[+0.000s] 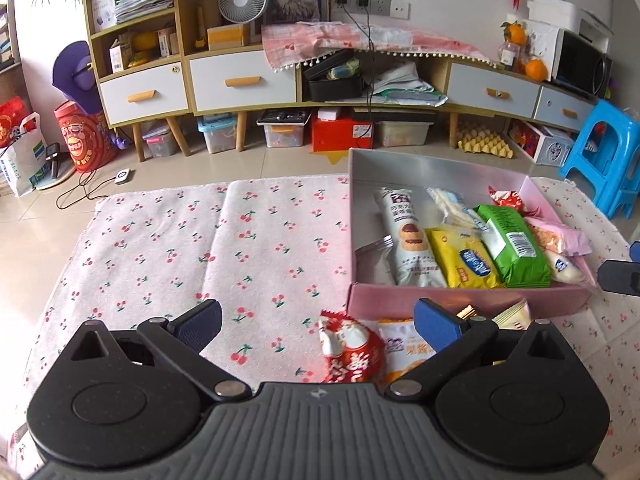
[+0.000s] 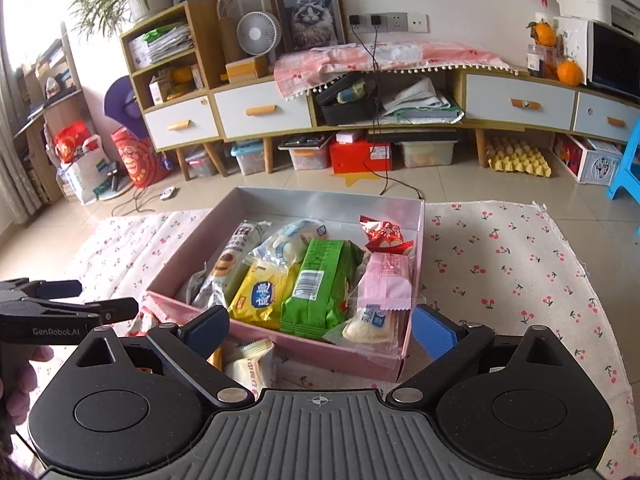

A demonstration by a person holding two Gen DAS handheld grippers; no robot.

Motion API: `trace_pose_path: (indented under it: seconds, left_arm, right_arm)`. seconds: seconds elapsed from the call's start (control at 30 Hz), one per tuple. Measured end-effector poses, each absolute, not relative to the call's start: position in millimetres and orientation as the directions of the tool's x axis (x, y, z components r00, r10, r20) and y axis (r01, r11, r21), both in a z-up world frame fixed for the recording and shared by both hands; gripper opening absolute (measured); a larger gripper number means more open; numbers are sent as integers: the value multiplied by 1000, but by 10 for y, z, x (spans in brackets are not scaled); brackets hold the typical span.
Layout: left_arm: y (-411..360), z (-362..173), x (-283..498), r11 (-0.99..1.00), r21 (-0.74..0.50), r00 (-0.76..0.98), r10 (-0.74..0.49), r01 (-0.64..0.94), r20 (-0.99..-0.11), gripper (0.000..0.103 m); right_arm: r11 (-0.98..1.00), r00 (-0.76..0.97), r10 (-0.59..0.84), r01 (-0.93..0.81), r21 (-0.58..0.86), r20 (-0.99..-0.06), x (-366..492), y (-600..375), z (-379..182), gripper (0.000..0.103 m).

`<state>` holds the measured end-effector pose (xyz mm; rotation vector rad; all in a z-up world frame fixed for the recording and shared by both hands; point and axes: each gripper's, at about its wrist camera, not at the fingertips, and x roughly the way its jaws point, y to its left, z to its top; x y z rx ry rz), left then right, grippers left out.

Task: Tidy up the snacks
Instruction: 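Move both tools back toward the red candy and white biscuit packets, then grasp the red candy packet with the left tool while the right tool grasps the white biscuit packet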

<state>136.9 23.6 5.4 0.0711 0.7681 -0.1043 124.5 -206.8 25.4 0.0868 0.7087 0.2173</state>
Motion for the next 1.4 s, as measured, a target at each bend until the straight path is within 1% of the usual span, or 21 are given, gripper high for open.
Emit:
trace_pose_path:
  seconds: [0.23,0.43,0.57,0.77,0.83,0.9,0.93,1.13,1.2,1.27,1.33,1.37,1.4]
  left_arm:
    - [430,-11,1299,996,61,684,-4,71,-730,102]
    - [462,-114,1231,996,70,665,10,63,-747,102]
    - [427,-240,1211,995,69,650,5,73,-760,102]
    - [331,-333,1193,994,35,635,-40,106,-772,101]
    - [282,-339,1195,991,42,640,-49,125,-767,99]
    - [245,-358,1193,989,50,640,-51,139,-766,94]
    - [236,-362,1197,989,50,642,-53,142,-765,94]
    - [226,-367,1241,991,24,649,-68,132,-757,86]
    - [211,-365,1253,992,14,646,-72,127,-760,80]
    - [211,-366,1262,993,3,643,-73,115,-762,76]
    - [203,-369,1283,995,-6,639,-70,102,-766,72]
    - [208,-373,1293,995,-9,631,-70,99,-772,66]
    - [208,-375,1293,995,-9,631,-67,95,-773,66]
  right_arm:
    - [955,711,263,-286,73,-652,1021,-1798,194,99]
    - [940,686,263,-341,21,-678,953,-1622,44,99]
    - [945,662,271,-322,61,-699,999,-1624,-64,99]
    - [954,647,282,-270,132,-709,1112,-1648,-164,99]
    - [956,645,282,-253,150,-710,1151,-1656,-188,98]
    - [958,642,277,-241,154,-715,1185,-1653,-207,97]
    - [959,643,274,-237,155,-715,1198,-1648,-214,97]
    - [960,625,271,-233,157,-732,1267,-1612,-269,85]
    - [960,614,270,-235,155,-742,1282,-1575,-286,78]
    - [958,604,272,-239,155,-749,1298,-1540,-294,68]
    - [956,597,279,-245,160,-752,1300,-1507,-295,64]
    - [955,592,283,-248,163,-755,1306,-1487,-295,61]
    - [953,588,288,-249,169,-756,1306,-1470,-289,59]
